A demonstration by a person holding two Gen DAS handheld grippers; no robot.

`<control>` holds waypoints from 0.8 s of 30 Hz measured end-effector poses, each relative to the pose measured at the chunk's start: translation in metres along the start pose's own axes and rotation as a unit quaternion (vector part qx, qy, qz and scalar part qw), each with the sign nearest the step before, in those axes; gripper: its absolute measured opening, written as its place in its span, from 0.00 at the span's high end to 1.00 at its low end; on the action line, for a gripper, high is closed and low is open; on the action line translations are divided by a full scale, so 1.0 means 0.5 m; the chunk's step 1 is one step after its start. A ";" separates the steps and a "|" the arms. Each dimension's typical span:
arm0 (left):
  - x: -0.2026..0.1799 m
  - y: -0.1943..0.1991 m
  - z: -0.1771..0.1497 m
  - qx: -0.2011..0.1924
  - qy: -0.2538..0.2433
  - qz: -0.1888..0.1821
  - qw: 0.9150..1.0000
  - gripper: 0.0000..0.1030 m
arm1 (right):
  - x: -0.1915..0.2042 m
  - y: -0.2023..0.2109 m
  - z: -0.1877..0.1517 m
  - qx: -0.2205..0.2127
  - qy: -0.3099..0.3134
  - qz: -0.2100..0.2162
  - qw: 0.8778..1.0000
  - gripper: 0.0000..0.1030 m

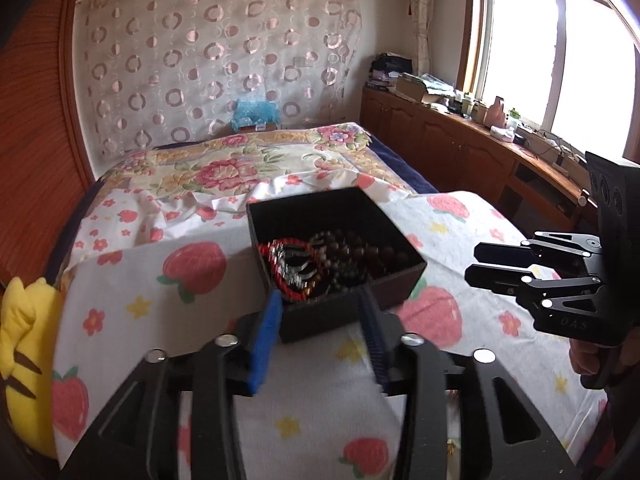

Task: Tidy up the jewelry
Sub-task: 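Move the right tool to the small gold earring and grasp it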

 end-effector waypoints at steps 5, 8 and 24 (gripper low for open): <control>-0.001 0.026 -0.057 0.013 0.005 0.009 1.000 0.42 | 0.025 0.020 -0.040 0.015 0.014 -0.010 1.000 0.65; 0.001 0.047 -0.087 0.016 0.010 0.017 1.000 0.31 | 0.041 0.035 -0.058 0.018 0.018 -0.016 1.000 0.65; 0.020 0.122 -0.150 0.007 0.013 0.044 0.999 0.16 | 0.169 0.064 -0.130 0.033 0.034 0.031 0.998 0.65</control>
Point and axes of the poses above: each gripper's, at about its wrist camera, not at the fingertips, and y roughly against the way its jaws point, x to its left, z to its top, the point moved 8 cm from there along -y, roughly the way its jaws point, and after that the axes turned 6 degrees about -x, right-handed, at the moved point
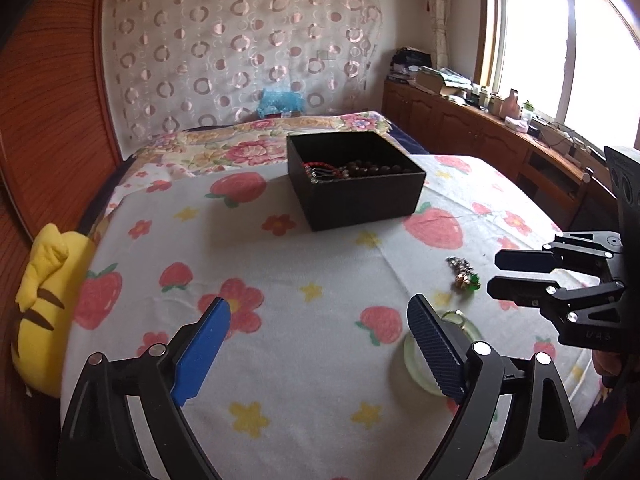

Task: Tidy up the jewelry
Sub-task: 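Move the right tool to the small gold earring and grasp it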

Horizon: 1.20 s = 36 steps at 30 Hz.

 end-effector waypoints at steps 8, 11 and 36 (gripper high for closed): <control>0.025 0.002 -0.037 0.017 0.010 0.007 1.000 0.16 | 0.049 -0.035 -0.022 0.024 0.026 0.017 0.999 0.74; 0.029 0.003 -0.042 0.020 0.014 0.007 1.000 0.16 | 0.059 -0.045 -0.022 0.028 0.036 0.015 0.999 0.75; -0.070 -0.015 -0.056 0.051 -0.019 -0.048 0.997 0.16 | -0.022 0.021 -0.004 -0.012 0.009 -0.019 1.000 0.96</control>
Point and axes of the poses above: each gripper's, at about its wrist camera, not at the fingertips, and y roughly against the way its jaws point, x to its left, z to its top, the point moved 8 cm from there along -y, roughly the way its jaws point, and after that the axes turned 6 degrees about -x, right-handed, at the moved point
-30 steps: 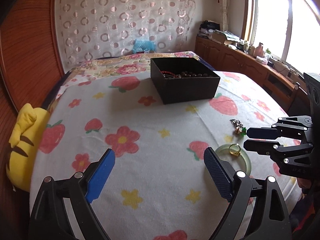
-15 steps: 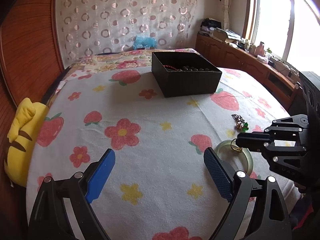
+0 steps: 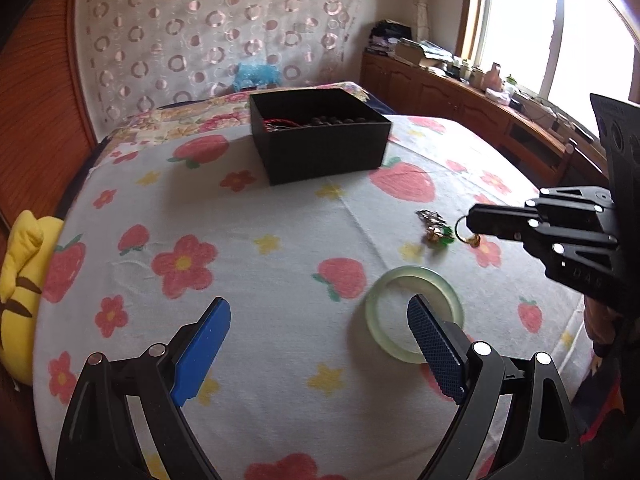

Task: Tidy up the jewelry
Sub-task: 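Move the right tool to the small gold earring and grasp it, then grasp the jade bangle with the left tool while the right tool holds the gold earring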

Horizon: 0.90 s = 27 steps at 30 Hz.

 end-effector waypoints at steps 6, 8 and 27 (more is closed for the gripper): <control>-0.053 -0.020 -0.008 0.020 -0.018 -0.022 0.999 0.16 | -0.036 0.012 -0.029 0.008 -0.016 -0.012 1.000 0.96; -0.070 -0.022 -0.012 0.025 -0.026 -0.030 0.999 0.16 | -0.043 0.014 -0.038 0.010 -0.019 -0.015 1.000 0.96; -0.125 -0.053 -0.027 0.051 -0.063 -0.035 0.996 0.33 | -0.074 0.028 -0.039 0.002 -0.037 -0.018 0.999 0.96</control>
Point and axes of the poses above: each gripper's, at about its wrist camera, not at the fingertips, and y roughly against the way its jaws point, x to its left, z to its top, the point moved 8 cm from there along -y, roughly the way its jaws point, and after that the axes turned 6 degrees about -x, right-handed, at the moved point
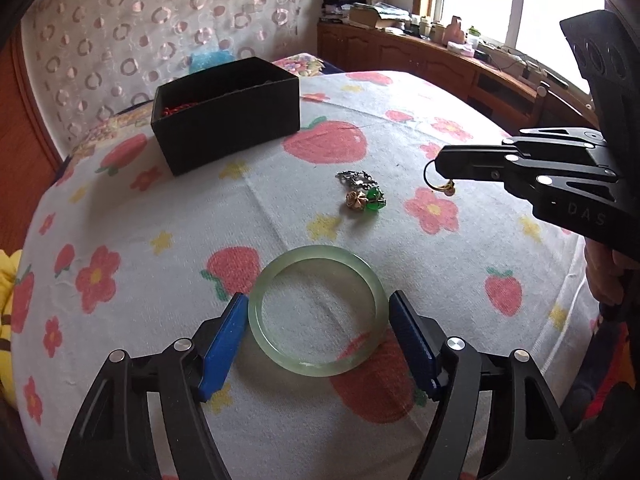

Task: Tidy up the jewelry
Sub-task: 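Grasp the jade bangle with the left tool while the right tool holds the gold earring, then carry the jade bangle toward the box while the right tool drops the earring inside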

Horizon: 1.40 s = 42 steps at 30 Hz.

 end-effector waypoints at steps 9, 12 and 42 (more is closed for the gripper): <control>0.028 0.016 0.027 -0.026 0.012 0.007 1.000 0.33 | -0.017 -0.009 0.032 -0.004 0.002 -0.006 1.000 0.96; 0.042 0.028 0.046 -0.042 0.014 0.011 0.999 0.33 | -0.027 -0.013 0.064 -0.014 0.003 -0.011 1.000 0.96; 0.233 0.001 0.230 -0.098 0.045 0.083 0.991 0.33 | -0.053 -0.208 0.325 -0.046 -0.038 0.031 0.998 0.96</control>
Point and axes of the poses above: each gripper's, at about its wrist camera, not at the fingertips, and y roughly against the way its jaws point, x to its left, z to its top, the point moved 8 cm from there along -y, roughly the way its jaws point, and after that the axes turned 6 degrees about -x, right-handed, at the moved point
